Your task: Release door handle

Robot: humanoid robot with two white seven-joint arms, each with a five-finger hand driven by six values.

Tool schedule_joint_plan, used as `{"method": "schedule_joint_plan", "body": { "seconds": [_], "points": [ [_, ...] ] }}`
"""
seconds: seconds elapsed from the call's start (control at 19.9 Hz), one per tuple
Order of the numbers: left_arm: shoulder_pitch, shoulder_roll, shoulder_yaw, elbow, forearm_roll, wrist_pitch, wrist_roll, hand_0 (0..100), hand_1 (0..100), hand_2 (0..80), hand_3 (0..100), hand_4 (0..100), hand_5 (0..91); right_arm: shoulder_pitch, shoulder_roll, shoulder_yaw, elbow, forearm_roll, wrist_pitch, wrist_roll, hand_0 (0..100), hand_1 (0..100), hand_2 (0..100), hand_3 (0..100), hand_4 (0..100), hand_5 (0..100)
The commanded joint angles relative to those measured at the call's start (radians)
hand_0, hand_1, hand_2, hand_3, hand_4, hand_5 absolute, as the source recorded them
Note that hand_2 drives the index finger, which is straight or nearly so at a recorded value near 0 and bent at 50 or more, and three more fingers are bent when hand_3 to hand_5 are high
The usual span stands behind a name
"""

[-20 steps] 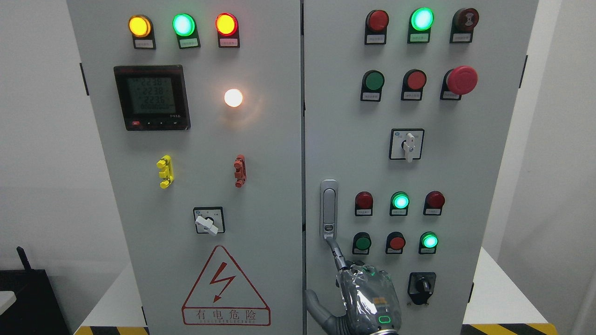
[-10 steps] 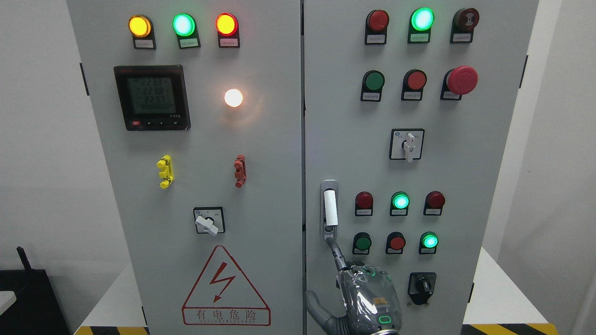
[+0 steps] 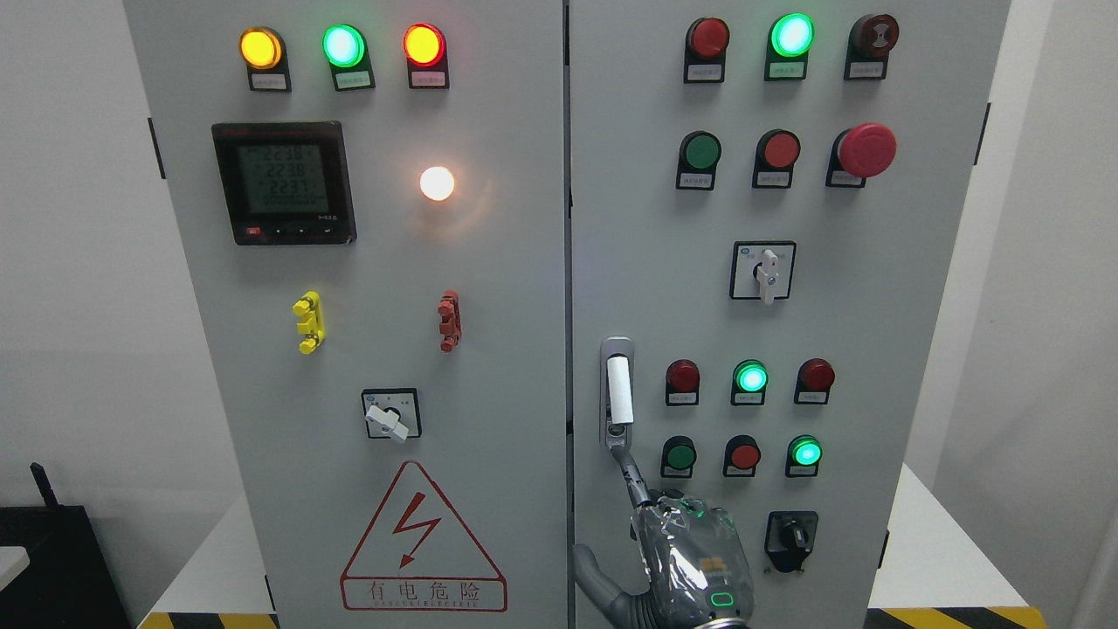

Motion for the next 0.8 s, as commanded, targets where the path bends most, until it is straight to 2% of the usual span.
{"method": "schedule_joint_plan", "body": {
  "seconds": [0.0,0.75],
  "points": [
    [-0.025,0.000,0.017,0.000,0.000,0.001,0.001,12,39,0.0,0,0,0.0,-0.001,-0.001,0.014,-0.022,0.002,-0.006,-0.008,34,24,0,66,64,72],
    [-0.026,0.000,0.017,0.000,0.000,0.001,0.001,12,39,0.0,0,0,0.0,-0.012,-0.004,0.013,-0.029,0.002,-0.009,-0.008,34,24,0,66,64,72]
  ]
}}
